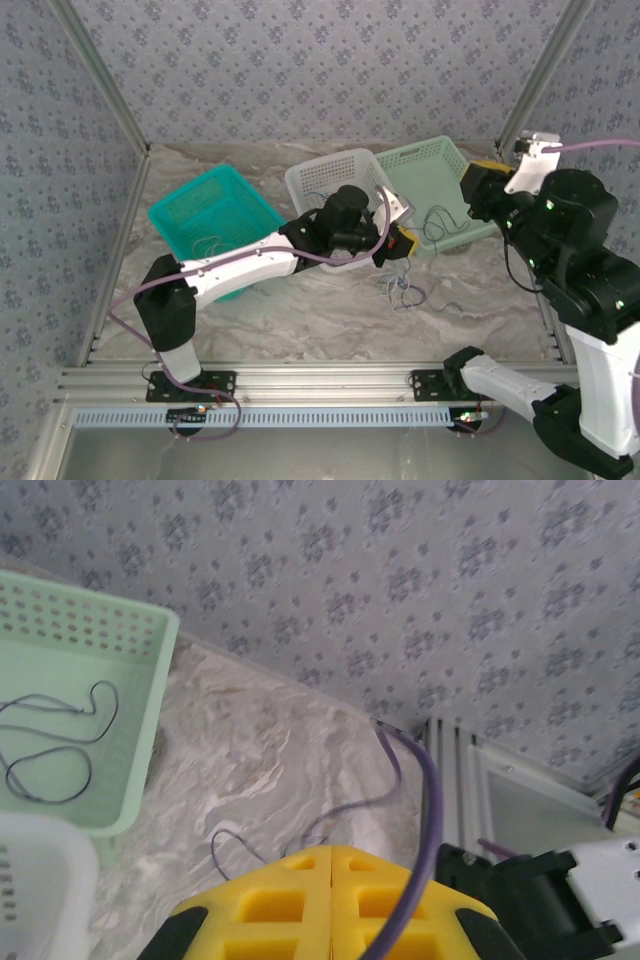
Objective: Untangle the cables
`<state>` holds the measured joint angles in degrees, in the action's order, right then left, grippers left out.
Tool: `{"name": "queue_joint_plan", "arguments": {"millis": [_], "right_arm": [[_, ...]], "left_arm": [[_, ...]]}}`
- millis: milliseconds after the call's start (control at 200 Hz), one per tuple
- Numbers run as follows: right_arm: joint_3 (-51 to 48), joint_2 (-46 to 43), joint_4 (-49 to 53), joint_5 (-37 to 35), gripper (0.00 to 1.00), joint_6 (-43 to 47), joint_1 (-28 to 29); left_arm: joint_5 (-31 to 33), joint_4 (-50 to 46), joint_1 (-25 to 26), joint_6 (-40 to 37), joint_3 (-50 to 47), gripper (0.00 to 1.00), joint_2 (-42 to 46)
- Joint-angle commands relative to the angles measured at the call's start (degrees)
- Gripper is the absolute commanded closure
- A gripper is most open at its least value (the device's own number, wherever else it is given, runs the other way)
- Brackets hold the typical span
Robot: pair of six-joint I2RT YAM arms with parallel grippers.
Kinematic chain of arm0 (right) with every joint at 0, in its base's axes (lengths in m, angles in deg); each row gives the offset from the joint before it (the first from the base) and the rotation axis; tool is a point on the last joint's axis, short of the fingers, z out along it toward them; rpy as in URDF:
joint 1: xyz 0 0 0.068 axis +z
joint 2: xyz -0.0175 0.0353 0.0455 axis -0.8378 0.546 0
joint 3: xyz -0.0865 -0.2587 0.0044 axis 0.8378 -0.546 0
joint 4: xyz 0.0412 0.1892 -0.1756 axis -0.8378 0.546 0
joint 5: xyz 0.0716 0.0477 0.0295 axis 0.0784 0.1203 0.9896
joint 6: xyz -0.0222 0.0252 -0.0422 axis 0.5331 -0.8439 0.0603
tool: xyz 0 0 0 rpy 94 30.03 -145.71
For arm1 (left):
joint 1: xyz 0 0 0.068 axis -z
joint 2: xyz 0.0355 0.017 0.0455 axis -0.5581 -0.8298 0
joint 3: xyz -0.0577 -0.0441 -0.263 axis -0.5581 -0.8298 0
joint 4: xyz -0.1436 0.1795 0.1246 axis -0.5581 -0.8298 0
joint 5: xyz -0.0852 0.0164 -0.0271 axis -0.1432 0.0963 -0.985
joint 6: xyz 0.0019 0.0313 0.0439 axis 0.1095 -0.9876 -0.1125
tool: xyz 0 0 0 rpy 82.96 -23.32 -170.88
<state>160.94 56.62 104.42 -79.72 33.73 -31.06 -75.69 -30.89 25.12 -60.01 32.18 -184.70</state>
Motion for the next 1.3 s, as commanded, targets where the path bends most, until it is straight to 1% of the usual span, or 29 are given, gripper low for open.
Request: {"name": "queue_joint_plan", "arguments": {"millis": [0, 70, 140, 215, 255, 375, 520, 675, 755, 909, 1014, 1039, 1144, 1199, 1294], "right_arm": [[-0.8, 2.1, -2.4, 6.3, 0.67, -1.1, -4.7], [-2.2, 2.3, -2.6, 10.1, 0.55, -1.5, -7.0], [-4.5, 1.4, -3.0, 12.0, 0.53, -0.7, -7.8], [-7.8, -0.5, -3.0, 12.3, 0.49, 0.2, -8.2], [-10.0, -1.6, -3.1, 12.6, 0.46, 0.5, -8.3], [-16.5, -6.0, -4.3, 16.3, 0.36, 1.1, -8.9], [-21.9, -9.3, -1.9, 19.7, 0.29, -0.3, -9.0], [-29.1, -15.7, -5.4, 20.9, 0.28, -1.5, -9.0], [-30.7, -17.8, -4.9, 19.9, 0.28, -1.7, -9.0], [-33.2, -19.8, -5.2, 22.6, 0.33, -0.7, -9.0], [-35.2, -21.2, -6.9, 25.5, 0.39, 0.3, -9.0], [-37.7, -21.7, -7.4, 26.3, 0.41, 0.6, -9.0], [-41.3, -23.6, -9.4, 29.0, 0.45, 2.1, -8.9], [-43.2, -24.5, -10.5, 29.7, 0.45, 3.1, -8.9], [-46.8, -25.2, -13.6, 29.9, 0.42, 4.5, -8.9]], "left_arm": [[-2.8, -1.8, 0.5, 1.7, 3.5, 1.00, 1.9], [-2.2, -2.1, 0.5, 2.4, 4.3, 1.00, 2.0], [-1.1, -3.1, 0.5, 2.6, 5.4, 1.00, 1.8], [0.5, -4.1, 0.5, 2.7, 6.7, 1.00, 1.6], [1.1, -4.7, 0.4, 2.6, 7.7, 1.00, 1.4], [2.2, -8.9, 0.5, 0.9, 12.4, 1.00, 0.0], [3.5, -13.2, 0.5, -0.4, 17.5, 1.00, -1.4], [4.7, -16.3, 0.4, -0.7, 21.5, 1.00, -2.8], [5.0, -17.6, 0.4, -0.5, 23.4, 1.00, -3.5], [6.1, -19.8, 0.3, -0.6, 25.4, 1.00, -4.1], [6.2, -20.5, 0.2, -0.1, 25.7, 1.00, -4.1], [6.1, -20.6, 0.2, -0.1, 25.7, 1.00, -4.1], [6.0, -21.0, 0.2, 0.5, 26.1, 1.00, -4.1], [5.6, -21.1, 0.2, 0.8, 26.4, 1.00, -4.2], [4.4, -21.1, 0.2, 1.4, 26.6, 1.00, -4.1]]}}
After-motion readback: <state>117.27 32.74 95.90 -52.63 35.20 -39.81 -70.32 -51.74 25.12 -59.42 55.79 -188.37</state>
